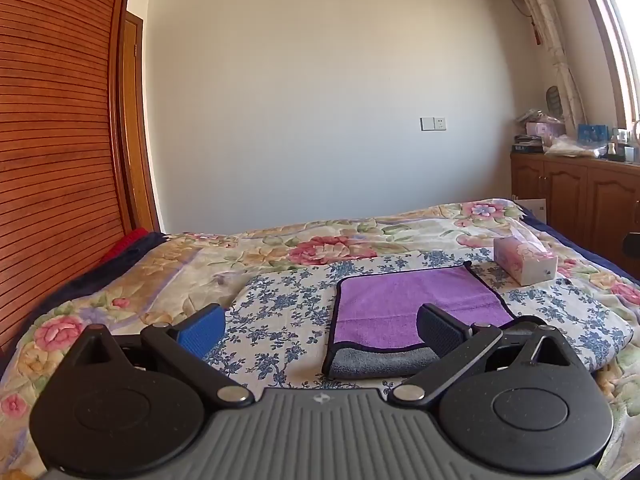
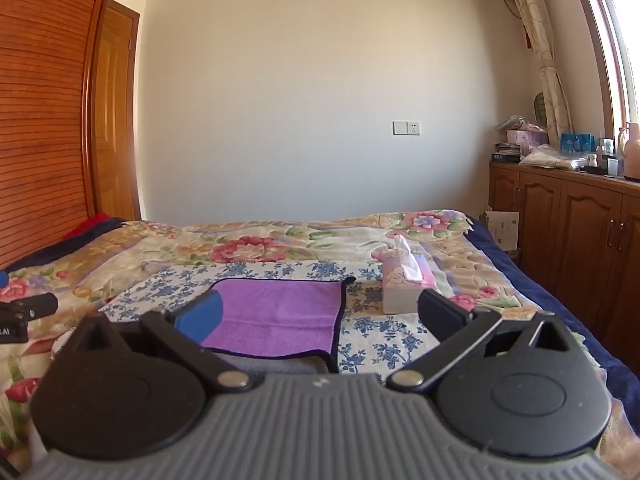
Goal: Fold towel
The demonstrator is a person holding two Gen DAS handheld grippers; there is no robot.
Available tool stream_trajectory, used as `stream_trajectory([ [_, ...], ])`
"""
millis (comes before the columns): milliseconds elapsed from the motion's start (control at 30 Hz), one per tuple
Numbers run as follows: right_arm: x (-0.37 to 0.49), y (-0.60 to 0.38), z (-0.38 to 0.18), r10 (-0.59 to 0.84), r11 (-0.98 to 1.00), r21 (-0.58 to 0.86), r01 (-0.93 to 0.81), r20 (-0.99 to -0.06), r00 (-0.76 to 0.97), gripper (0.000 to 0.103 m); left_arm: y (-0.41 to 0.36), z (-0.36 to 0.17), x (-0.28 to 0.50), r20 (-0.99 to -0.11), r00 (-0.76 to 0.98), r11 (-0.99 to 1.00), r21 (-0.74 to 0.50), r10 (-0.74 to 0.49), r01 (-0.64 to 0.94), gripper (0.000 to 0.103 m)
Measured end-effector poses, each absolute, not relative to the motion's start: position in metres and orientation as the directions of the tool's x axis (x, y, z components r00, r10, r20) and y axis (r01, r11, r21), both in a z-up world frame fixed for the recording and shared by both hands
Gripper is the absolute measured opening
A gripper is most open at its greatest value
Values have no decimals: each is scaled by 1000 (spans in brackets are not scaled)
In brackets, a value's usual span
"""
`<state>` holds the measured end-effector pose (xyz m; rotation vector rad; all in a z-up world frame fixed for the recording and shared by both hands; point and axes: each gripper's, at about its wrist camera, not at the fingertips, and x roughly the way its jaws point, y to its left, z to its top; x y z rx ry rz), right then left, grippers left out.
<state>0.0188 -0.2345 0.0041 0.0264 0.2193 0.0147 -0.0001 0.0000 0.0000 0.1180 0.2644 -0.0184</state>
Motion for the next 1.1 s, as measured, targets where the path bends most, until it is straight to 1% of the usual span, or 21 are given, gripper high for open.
stream_trajectory([
  [1100, 18, -234, 5, 16, 1000, 25, -11, -211, 977, 103, 0, 0, 0, -257, 966, 992, 120, 3, 29, 103],
])
